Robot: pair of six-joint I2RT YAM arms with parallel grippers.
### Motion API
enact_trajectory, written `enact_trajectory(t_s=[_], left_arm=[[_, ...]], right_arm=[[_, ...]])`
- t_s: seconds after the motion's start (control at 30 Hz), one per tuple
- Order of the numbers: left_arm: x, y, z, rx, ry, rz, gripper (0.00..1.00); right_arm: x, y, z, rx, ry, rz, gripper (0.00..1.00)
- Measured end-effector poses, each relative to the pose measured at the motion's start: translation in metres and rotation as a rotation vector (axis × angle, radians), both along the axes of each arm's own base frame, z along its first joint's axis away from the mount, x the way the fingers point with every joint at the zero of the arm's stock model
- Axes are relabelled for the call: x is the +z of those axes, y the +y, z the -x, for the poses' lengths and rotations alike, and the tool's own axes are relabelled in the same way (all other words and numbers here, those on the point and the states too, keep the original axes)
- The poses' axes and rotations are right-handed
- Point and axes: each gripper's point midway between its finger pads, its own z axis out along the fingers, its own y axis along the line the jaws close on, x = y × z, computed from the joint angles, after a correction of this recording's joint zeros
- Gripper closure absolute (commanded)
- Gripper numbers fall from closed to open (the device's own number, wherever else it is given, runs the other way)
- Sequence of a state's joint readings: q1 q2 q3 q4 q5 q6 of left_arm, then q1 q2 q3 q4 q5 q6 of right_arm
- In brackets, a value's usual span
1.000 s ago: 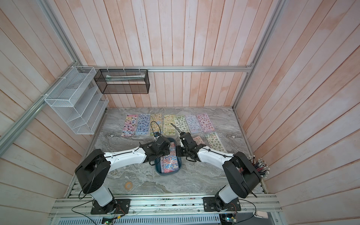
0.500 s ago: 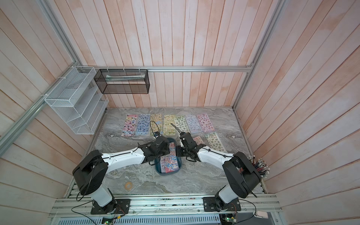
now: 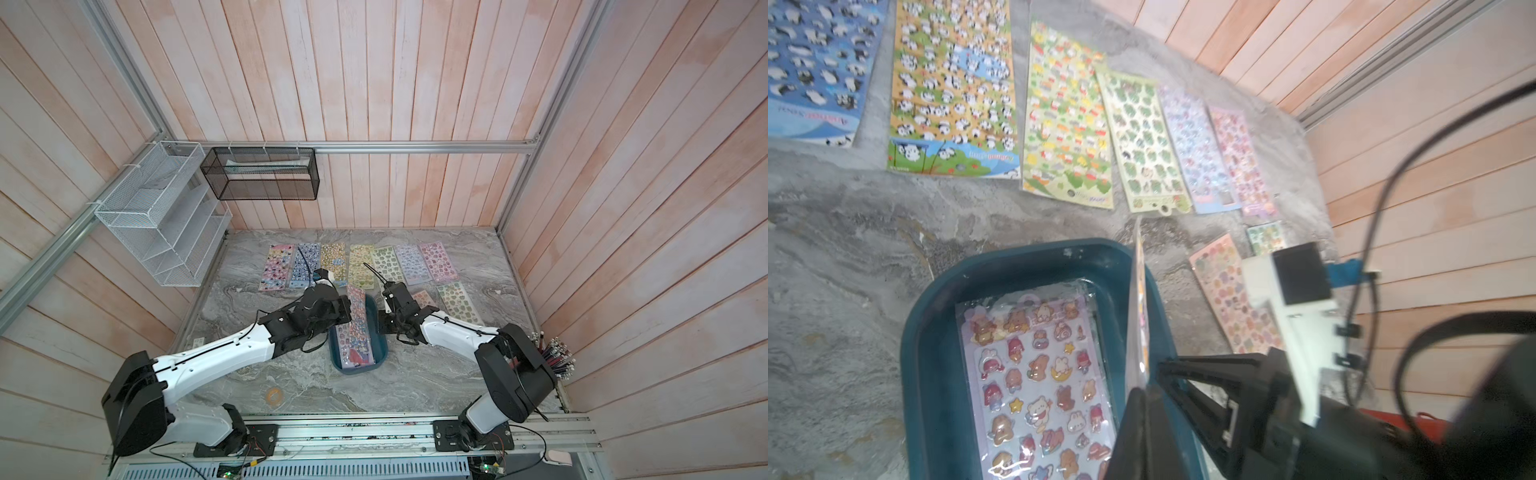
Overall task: Take the stickers out of the storage box
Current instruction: Pick up the sticker from the storage box, then place the sticker at the center of the board.
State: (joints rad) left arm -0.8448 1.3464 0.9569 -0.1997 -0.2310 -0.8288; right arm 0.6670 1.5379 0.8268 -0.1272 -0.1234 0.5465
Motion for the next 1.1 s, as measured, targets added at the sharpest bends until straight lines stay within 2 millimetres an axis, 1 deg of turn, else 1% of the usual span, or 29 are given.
enact_trajectory(t_s=[0.07,0.17,0.23,0.3,0.43,0.5,0.6,0.67,0.7,0.77,0.83,0.87,0.9,0.93,1.03,1.1], left_arm=[[0.021,0.007,0.002,-0.005,-0.043,0.030,1.00],[0.048,0.025,0.003,0.007,-0.096,0.070,1.00],[0.062,0.042,0.004,0.022,-0.126,0.093,1.00],[0.070,0.064,0.007,0.044,-0.150,0.109,1.00],[0.076,0.112,0.015,0.099,-0.190,0.135,1.00],[0.076,0.130,0.022,0.113,-0.205,0.137,1.00],[0.075,0.143,0.034,0.105,-0.221,0.140,1.00],[0.070,0.146,0.039,0.090,-0.223,0.149,1.00],[0.064,0.146,0.041,0.081,-0.219,0.154,1.00],[0.044,0.142,0.044,0.057,-0.190,0.164,1.00],[0.011,0.136,0.045,0.035,-0.128,0.175,1.00],[-0.004,0.133,0.045,0.029,-0.099,0.179,1.00],[-0.025,0.130,0.045,0.026,-0.053,0.185,1.00],[-0.046,0.127,0.045,0.028,-0.007,0.188,1.00],[-0.095,0.119,0.045,0.032,0.115,0.184,1.00],[-0.112,0.106,0.045,0.021,0.161,0.180,1.00]], right_arm=[[0.001,-0.001,0.000,0.000,0.002,0.007,1.00],[0.003,-0.004,-0.001,0.003,0.005,0.018,1.00],[0.007,-0.007,-0.002,0.001,0.005,0.024,1.00],[0.013,-0.012,-0.004,-0.005,-0.002,0.026,1.00],[0.035,-0.025,-0.012,-0.026,-0.032,0.020,1.00],[0.047,-0.034,-0.017,-0.041,-0.051,0.006,1.00],[0.068,-0.056,-0.024,-0.088,-0.079,-0.025,1.00],[0.081,-0.073,-0.029,-0.129,-0.098,-0.050,1.00],[0.088,-0.082,-0.032,-0.149,-0.108,-0.064,1.00],[0.101,-0.099,-0.035,-0.188,-0.128,-0.092,1.00],[0.114,-0.115,-0.039,-0.223,-0.151,-0.117,1.00],[0.120,-0.119,-0.040,-0.233,-0.159,-0.127,1.00],[0.127,-0.124,-0.042,-0.245,-0.171,-0.138,1.00],[0.133,-0.127,-0.044,-0.250,-0.182,-0.150,1.00],[0.148,-0.126,-0.045,-0.243,-0.203,-0.184,1.00],[0.154,-0.124,-0.045,-0.235,-0.207,-0.202,1.00]])
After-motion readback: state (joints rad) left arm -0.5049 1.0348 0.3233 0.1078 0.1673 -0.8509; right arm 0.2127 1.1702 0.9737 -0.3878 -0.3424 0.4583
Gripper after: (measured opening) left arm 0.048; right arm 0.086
